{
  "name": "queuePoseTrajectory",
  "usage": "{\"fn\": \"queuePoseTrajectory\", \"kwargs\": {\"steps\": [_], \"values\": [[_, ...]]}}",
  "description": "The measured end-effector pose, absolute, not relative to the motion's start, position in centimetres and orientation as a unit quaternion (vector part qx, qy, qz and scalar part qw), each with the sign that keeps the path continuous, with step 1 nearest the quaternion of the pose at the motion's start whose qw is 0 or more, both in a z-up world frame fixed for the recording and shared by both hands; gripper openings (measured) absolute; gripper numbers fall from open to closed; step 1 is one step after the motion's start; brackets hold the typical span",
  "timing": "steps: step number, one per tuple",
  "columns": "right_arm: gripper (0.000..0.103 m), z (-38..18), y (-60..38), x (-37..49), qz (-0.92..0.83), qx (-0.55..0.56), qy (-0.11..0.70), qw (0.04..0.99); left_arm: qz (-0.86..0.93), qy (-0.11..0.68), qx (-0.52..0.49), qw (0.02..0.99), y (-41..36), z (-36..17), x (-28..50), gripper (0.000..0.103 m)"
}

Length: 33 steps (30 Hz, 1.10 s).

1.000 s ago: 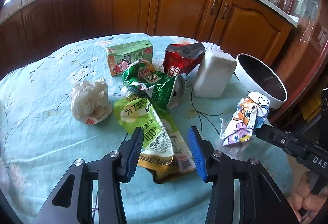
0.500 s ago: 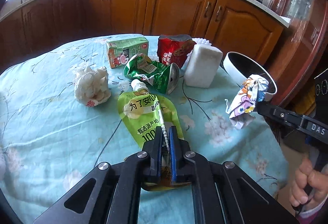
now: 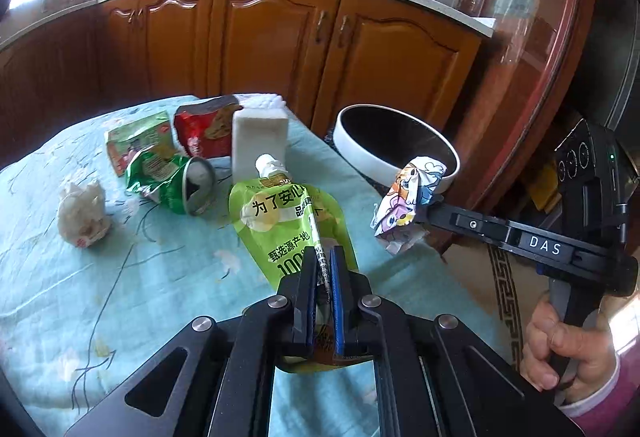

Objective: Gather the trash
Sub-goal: 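Carry pouch and cartoon wrapper to the bin and open both tools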

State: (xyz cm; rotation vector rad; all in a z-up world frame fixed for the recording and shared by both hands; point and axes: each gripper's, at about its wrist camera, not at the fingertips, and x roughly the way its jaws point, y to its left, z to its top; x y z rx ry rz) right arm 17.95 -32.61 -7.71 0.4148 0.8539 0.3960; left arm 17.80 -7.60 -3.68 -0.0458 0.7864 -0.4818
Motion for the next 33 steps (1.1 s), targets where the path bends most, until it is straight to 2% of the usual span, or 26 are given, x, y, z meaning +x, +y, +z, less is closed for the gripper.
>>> {"fn": "queuePoseTrajectory", "kwargs": {"steps": [23,33], "values": [[0.001,-5.7,-41.3,22.6,0.111,0.194,0.370,0.902,-0.285,0.365,0.009,0.886,-16.8,-4.6,27.0,0.005],[0.001,-6.3,-42.4,25.4,0.089,0.177,0.383,0.902,-0.292,0.377,0.008,0.879,-20.1,-5.0,31.0,0.005]]}}
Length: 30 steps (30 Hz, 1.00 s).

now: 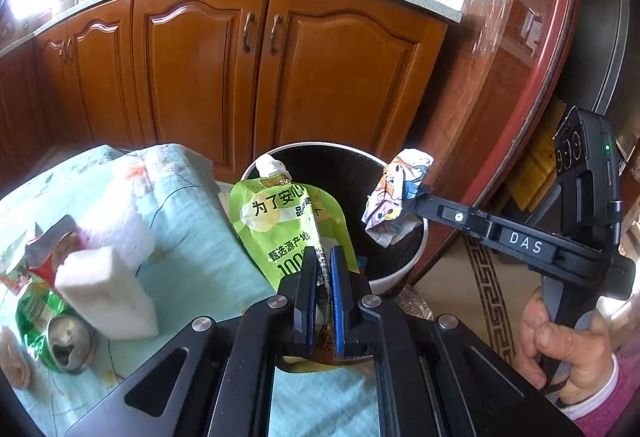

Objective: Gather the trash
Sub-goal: 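Carry pouch and cartoon wrapper to the bin and open both tools, then return both open tools to the table toward the remaining trash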

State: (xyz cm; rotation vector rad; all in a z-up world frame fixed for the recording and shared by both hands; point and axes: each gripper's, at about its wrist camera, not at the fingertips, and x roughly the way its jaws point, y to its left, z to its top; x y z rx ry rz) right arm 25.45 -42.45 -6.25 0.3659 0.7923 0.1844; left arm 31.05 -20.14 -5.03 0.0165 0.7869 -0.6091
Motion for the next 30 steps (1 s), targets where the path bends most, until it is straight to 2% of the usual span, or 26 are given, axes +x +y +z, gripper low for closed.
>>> {"fn": "queuePoseTrajectory", "kwargs": {"steps": [18,20,21,23,25,26,28,30], "values": [[0.001,-8.0,-44.0,28.7,0.065,0.166,0.413,0.893,-0.295,0.390,0.003,0.872,-23.2,-6.2,36.3,0.005],[0.006,-8.1,-44.4,29.0,0.067,0.174,0.415,0.890,-0.293,0.394,-0.004,0.871,-23.3,-6.3,36.7,0.006],[0.007,-8.2,-44.6,29.0,0.067,0.179,0.416,0.889,-0.289,0.397,-0.008,0.871,-23.4,-6.4,36.8,0.008],[0.010,-8.3,-44.9,29.1,0.067,0.187,0.416,0.887,-0.285,0.397,-0.019,0.872,-23.3,-6.3,36.9,0.024],[0.022,-8.2,-45.0,29.0,0.068,0.194,0.413,0.887,-0.276,0.394,-0.020,0.876,-23.1,-6.3,36.8,0.035],[0.027,-8.1,-45.1,28.9,0.068,0.196,0.410,0.888,-0.276,0.391,-0.021,0.878,-23.0,-6.2,36.6,0.036],[0.047,-8.0,-45.2,28.5,0.067,0.200,0.402,0.891,-0.274,0.389,-0.021,0.879,-22.6,-6.3,36.2,0.039],[0.058,-7.7,-45.2,28.0,0.067,0.207,0.395,0.893,-0.274,0.386,-0.023,0.881,-22.2,-6.2,35.6,0.040]]}}
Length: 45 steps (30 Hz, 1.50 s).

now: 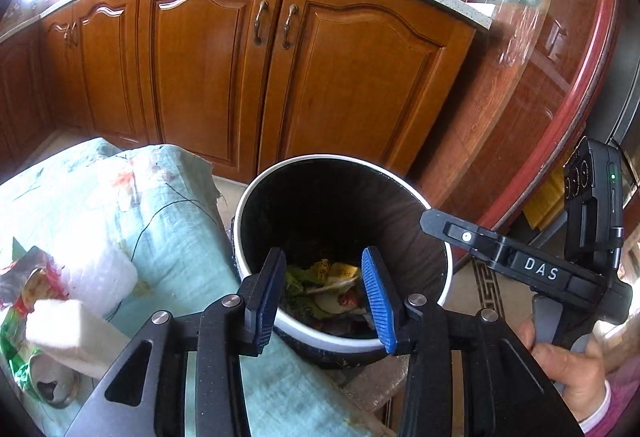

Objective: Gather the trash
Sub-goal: 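Return both open tools to the table toward the remaining trash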

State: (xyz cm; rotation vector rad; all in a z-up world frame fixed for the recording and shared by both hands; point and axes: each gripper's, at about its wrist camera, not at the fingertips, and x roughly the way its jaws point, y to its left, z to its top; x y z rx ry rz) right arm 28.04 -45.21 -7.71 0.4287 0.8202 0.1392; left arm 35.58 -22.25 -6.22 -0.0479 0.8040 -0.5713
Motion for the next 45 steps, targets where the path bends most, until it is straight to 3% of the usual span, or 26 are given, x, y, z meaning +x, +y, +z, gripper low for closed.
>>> {"fn": "queuePoseTrajectory", "kwargs": {"steps": [4,10,23,31,45], "values": [[0.075,-7.2,-44.8,27.1,0.070,0.217,0.382,0.896,-0.272,0.380,-0.029,0.884,-21.3,-6.2,34.0,0.051],[0.085,-6.8,-43.0,25.5,0.081,0.219,0.374,0.898,-0.266,0.381,-0.037,0.885,-18.8,-6.6,31.3,0.055],[0.089,-6.7,-37.0,21.9,0.116,0.199,0.378,0.897,-0.212,0.384,-0.061,0.897,-10.1,-6.8,23.8,0.057],[0.097,-7.5,-32.0,20.5,0.141,0.167,0.394,0.893,-0.162,0.385,-0.080,0.905,-5.0,-7.1,20.2,0.061],[0.097,-8.7,-25.2,19.6,0.176,0.123,0.398,0.892,-0.092,0.383,-0.122,0.911,1.9,-7.1,17.8,0.066]]}}
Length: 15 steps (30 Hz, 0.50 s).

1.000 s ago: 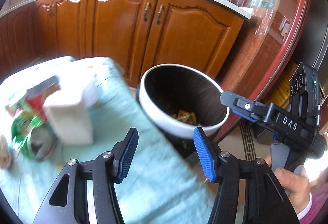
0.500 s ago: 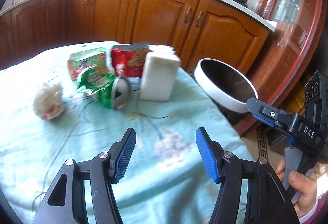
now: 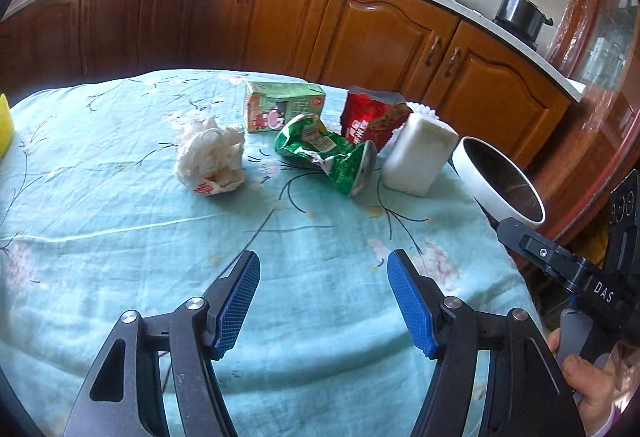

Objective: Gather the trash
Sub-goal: 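Return both open tools to the table toward the remaining trash, then grasp the crumpled white tissue with the left tool while the right tool grasps the white foam block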

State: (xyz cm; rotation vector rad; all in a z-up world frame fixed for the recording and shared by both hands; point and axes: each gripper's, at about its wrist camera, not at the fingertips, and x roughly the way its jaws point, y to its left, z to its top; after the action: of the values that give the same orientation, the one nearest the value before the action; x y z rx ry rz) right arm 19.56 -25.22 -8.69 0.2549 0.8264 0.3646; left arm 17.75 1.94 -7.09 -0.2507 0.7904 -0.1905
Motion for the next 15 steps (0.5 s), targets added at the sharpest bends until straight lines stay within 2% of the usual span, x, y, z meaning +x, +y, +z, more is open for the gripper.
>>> {"fn": "queuePoseTrajectory", "kwargs": {"steps": [15], "values": [[0.097,-9.2,-22.5,22.4,0.186,0.122,0.410,0.885,-0.048,0.389,-0.128,0.911,5.4,-7.1,20.3,0.066]]}}
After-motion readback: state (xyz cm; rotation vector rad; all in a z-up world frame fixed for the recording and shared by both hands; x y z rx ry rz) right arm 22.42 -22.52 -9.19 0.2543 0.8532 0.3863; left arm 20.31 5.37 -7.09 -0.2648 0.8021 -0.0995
